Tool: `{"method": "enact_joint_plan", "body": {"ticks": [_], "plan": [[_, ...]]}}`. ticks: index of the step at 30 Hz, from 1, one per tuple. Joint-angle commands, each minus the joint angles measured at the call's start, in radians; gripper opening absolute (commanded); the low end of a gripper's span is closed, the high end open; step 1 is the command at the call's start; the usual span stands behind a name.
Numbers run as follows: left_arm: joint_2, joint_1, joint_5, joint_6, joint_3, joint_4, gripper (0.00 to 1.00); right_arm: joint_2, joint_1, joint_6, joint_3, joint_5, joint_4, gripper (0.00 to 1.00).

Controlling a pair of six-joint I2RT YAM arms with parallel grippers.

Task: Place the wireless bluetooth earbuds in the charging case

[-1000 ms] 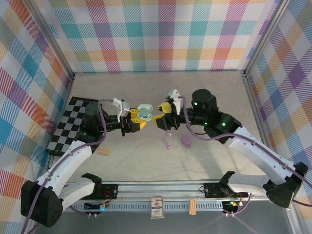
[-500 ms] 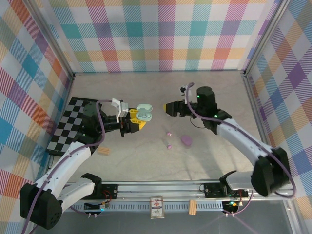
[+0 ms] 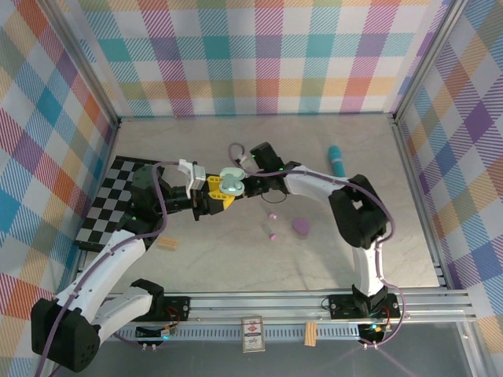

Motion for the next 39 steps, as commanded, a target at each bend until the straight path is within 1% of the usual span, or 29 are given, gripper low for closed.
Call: {"method": "enact_joint_plan", "body": {"ticks": [1,5,10,17,21,24,25,31,35,39], "plan": [[-0.031,-0.001,0.024,-0.01,0.022,0.031,0.35,0.086,0.037,-0.136,0.135,-0.002,-0.149,0.63],[-0.04,-0.001,0.019,-0.012,0.023,0.02,0.35,0.203,0.074,-0.199,0.29,-0.006,-0.246,0.63],[-0.048,-0.001,0.014,-0.011,0.024,0.008,0.35,0.32,0.114,-0.251,0.443,0.003,-0.332,0.63],[-0.045,-0.001,0.012,0.003,0.027,-0.012,0.35,0.446,0.167,-0.326,0.638,0.108,-0.447,0.61],[-0.046,-0.001,0.009,0.003,0.023,-0.012,0.35,0.479,0.184,-0.358,0.687,0.142,-0.484,0.59],[-0.046,-0.001,0.008,0.003,0.024,-0.012,0.35,0.486,0.198,-0.382,0.697,0.174,-0.512,0.54],[-0.046,-0.001,0.009,0.003,0.023,-0.012,0.35,0.487,0.204,-0.42,0.7,0.192,-0.525,0.53],[-0.048,-0.002,0.006,0.0,0.016,-0.001,0.35,0.479,0.232,-0.492,0.705,0.305,-0.6,0.44],[-0.045,-0.001,0.007,0.0,0.014,0.002,0.35,0.477,0.244,-0.51,0.719,0.366,-0.633,0.38],[-0.044,-0.001,0.007,-0.002,0.015,0.005,0.35,0.467,0.248,-0.5,0.723,0.397,-0.642,0.32]]}}
